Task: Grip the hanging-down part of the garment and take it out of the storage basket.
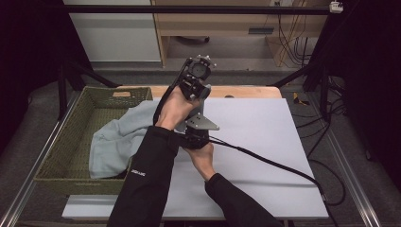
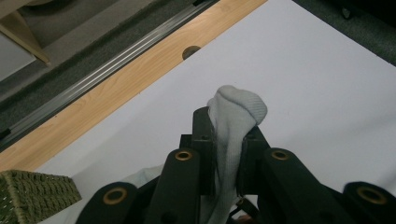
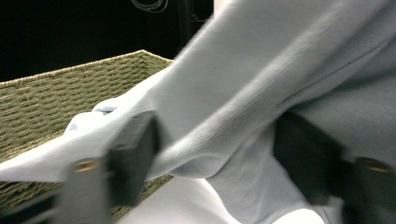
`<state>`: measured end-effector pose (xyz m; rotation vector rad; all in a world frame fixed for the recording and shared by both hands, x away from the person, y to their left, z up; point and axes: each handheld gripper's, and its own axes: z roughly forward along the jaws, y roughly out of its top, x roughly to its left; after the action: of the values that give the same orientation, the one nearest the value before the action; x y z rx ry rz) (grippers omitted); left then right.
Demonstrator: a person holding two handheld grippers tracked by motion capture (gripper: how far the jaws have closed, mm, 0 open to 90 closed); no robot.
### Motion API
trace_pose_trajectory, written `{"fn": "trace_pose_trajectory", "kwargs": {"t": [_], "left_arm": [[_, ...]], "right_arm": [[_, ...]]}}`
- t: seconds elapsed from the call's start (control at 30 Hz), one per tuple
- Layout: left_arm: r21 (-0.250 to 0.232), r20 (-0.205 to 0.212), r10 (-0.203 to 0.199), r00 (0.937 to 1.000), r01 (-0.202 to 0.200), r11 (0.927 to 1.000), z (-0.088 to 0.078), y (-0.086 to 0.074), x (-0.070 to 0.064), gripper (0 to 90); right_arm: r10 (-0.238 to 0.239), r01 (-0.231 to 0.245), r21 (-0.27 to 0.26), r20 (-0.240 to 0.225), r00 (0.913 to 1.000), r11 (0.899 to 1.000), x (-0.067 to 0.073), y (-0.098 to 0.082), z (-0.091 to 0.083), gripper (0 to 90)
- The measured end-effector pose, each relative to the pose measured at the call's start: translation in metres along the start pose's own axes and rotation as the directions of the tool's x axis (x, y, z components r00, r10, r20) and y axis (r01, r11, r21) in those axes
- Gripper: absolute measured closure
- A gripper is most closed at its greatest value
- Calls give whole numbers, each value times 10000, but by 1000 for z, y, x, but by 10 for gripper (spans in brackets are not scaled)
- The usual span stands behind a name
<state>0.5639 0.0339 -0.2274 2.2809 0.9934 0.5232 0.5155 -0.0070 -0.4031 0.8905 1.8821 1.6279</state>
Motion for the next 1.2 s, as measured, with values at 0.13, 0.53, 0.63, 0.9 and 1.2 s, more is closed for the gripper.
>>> {"fn": "trace_pose_trajectory", "kwargs": {"t": [0.13, 0.53, 0.63, 0.9, 1.2], "left_arm": [[33, -8, 13, 10000, -13, 10000, 1, 0, 0, 803], [-104, -30, 8, 10000, -9, 9999, -3, 0, 0, 803], [-34, -70, 146, 9999, -146, 9999, -4, 1, 0, 803], [-167, -184, 3, 9998, -6, 9999, -1, 3, -3, 803], [-172, -94, 125, 9999, -127, 9998, -2, 6, -8, 803]], "right_arm": [[57, -57, 135, -13, 10000, 9999, 2, 0, -1, 541], [67, -44, 553, -412, 9991, 9985, -9, 3, -13, 873], [1, 16, 559, -301, 9995, 9984, -13, 2, -20, 873], [-311, 318, 398, -180, 9994, 9987, -21, 2, -45, 875], [-491, 496, 314, -174, 9986, 9983, -31, 1, -73, 877]]}}
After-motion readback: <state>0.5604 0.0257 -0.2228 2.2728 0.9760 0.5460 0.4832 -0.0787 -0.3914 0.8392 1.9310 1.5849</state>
